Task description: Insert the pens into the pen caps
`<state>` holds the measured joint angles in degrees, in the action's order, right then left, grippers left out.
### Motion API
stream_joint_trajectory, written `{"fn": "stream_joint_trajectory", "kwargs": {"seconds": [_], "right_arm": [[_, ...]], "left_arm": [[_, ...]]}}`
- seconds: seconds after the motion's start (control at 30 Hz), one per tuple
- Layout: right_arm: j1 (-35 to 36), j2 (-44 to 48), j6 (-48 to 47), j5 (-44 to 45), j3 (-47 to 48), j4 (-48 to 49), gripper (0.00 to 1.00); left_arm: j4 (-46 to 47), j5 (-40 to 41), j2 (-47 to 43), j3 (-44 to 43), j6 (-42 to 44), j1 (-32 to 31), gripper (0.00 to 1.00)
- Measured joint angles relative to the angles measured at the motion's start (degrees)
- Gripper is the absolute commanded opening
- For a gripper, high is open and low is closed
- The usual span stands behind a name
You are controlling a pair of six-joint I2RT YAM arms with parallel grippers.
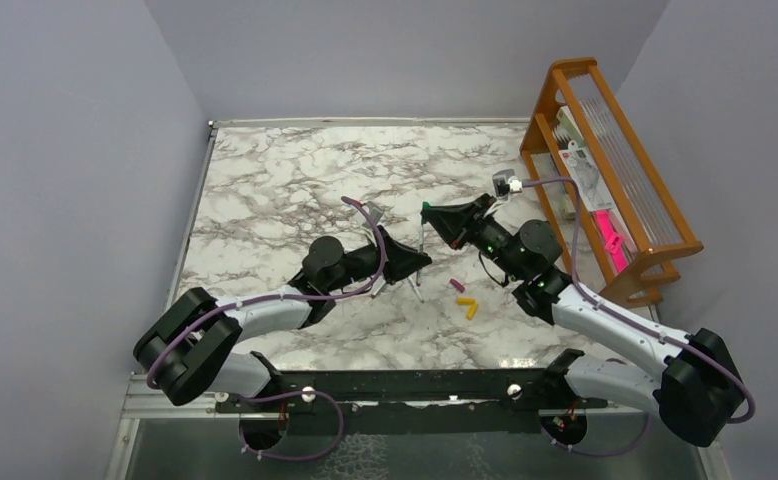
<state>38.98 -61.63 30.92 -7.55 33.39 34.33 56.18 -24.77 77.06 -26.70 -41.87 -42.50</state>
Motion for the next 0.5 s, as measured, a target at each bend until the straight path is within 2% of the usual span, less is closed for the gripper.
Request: {"fn": "stream_joint_trajectory", "kwargs": {"seconds": [0.5], "right_arm": [[0.0, -0.7, 0.0, -0.1, 0.0, 1.2, 0.02]], "left_arm": [[-0.3, 0.2, -0.2, 0.0, 0.3, -0.4, 0.0]]}}
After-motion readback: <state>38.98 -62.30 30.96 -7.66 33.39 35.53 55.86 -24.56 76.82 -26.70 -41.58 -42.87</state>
